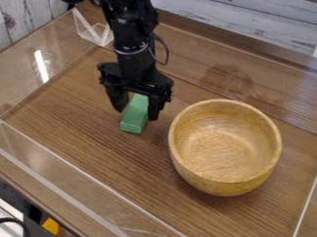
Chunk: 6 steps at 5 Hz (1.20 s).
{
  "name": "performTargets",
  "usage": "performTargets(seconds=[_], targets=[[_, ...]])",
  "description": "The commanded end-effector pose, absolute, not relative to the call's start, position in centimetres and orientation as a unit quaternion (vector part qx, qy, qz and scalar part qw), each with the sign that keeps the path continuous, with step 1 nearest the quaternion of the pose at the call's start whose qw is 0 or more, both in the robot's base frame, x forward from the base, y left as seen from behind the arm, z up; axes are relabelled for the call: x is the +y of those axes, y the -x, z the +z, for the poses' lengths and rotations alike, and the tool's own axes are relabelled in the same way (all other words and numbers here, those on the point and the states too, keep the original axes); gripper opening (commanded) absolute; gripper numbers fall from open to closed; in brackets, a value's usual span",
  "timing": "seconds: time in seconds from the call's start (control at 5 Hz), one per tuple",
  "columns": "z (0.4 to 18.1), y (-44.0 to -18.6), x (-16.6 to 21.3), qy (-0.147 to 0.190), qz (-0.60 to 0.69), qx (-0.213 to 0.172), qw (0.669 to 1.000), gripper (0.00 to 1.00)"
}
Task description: Put the green block in the brown bowl
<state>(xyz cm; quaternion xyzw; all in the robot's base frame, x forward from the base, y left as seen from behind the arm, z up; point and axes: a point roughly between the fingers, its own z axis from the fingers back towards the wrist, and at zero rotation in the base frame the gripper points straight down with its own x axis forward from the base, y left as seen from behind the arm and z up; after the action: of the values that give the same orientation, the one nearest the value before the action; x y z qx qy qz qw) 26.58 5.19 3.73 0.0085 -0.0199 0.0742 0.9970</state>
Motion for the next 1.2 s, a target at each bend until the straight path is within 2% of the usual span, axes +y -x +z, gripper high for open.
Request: performTargets(seconds=[0.0, 0.2, 0.4, 0.6, 1.0], targets=[[4.3, -27.5, 5.4, -0.016, 0.089, -0.031, 0.995, 0.00], [4.7, -27.9, 5.4, -0.015, 0.101, -0.028, 0.994, 0.00], [6.5, -28.5, 5.8, -0.009, 0.102, -0.028, 0.994, 0.00], [8.4, -29.1, 6.4, -0.004, 0.105, -0.030, 0.994, 1.00], [7.7, -28.9, 6.9, -0.011, 0.127, -0.022, 0.992, 1.00]])
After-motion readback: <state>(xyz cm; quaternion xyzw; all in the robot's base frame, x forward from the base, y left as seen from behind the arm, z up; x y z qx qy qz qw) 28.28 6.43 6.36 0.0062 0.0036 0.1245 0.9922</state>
